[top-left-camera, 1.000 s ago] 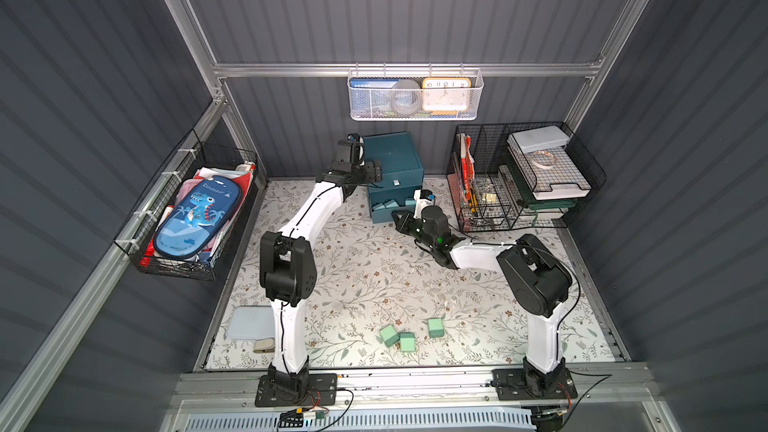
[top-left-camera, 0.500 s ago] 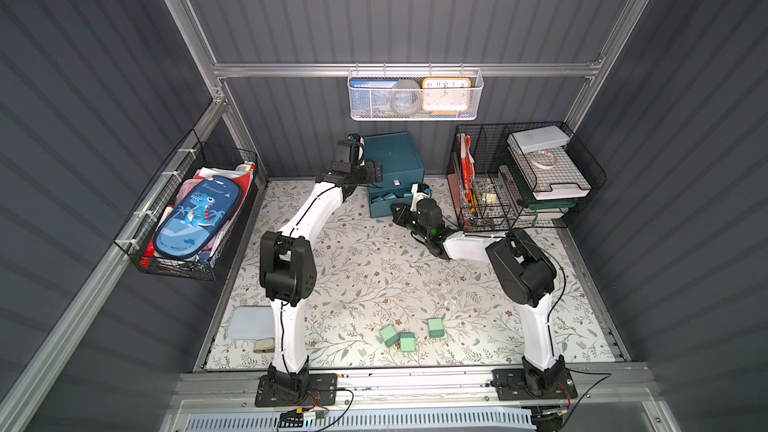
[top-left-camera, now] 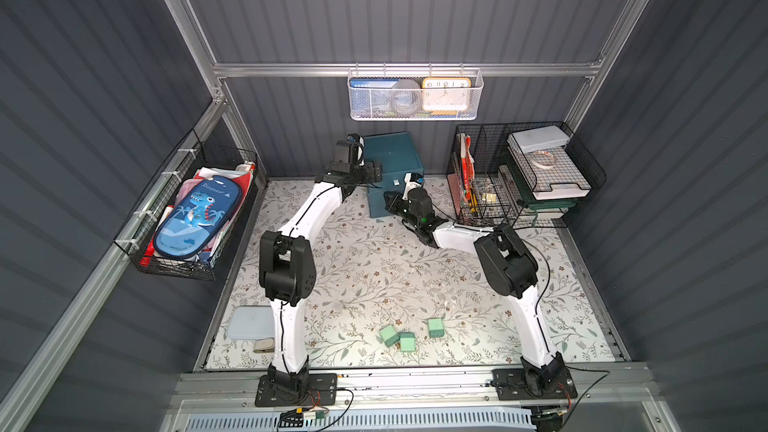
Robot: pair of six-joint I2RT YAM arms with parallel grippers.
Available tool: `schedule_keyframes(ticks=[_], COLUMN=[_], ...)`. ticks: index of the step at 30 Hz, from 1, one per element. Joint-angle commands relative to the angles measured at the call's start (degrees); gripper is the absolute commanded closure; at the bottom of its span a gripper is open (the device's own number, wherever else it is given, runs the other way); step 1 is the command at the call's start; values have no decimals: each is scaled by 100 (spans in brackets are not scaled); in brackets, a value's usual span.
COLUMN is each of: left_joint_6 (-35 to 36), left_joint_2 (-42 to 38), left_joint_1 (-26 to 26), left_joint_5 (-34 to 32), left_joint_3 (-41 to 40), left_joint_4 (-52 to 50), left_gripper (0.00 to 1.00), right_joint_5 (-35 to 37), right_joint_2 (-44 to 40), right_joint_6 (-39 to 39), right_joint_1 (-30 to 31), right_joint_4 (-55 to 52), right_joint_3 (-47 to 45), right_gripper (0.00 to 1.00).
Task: Place the plugs into the drawer by color
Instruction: Close the drawer in the storage box, then open the drawer in the storage box.
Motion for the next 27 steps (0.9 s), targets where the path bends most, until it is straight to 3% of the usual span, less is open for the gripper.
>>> schedule_keyframes(ticks=[1, 5, 10, 15, 21, 27], left_joint_6=[93, 95, 82, 26, -15, -15], left_joint_2=[198, 229, 362, 444, 471, 453], left_joint_1=[-33, -33, -29, 2, 20, 29], left_joint_5=[206, 193, 242, 344, 388, 422], left_joint_3=[-232, -247, -183, -130, -123, -117], left_joint_4=[-498, -489, -480, -506, -541, -550], left_gripper=[12, 12, 12, 12, 12, 12], right_joint_5=[238, 98, -357, -436, -490, -398], right_joint_2=[259, 303, -455, -676, -56, 292], right_joint_6=[-47, 150, 851, 1472, 1974, 1994], right_joint_1=[-88, -108, -139, -239, -358, -366], right_joint_4=[-49, 90, 879, 1162, 1393, 1149], right_joint_3=[295, 314, -915, -1710, -1414, -946], right_gripper=[87, 87, 83, 81, 77, 71])
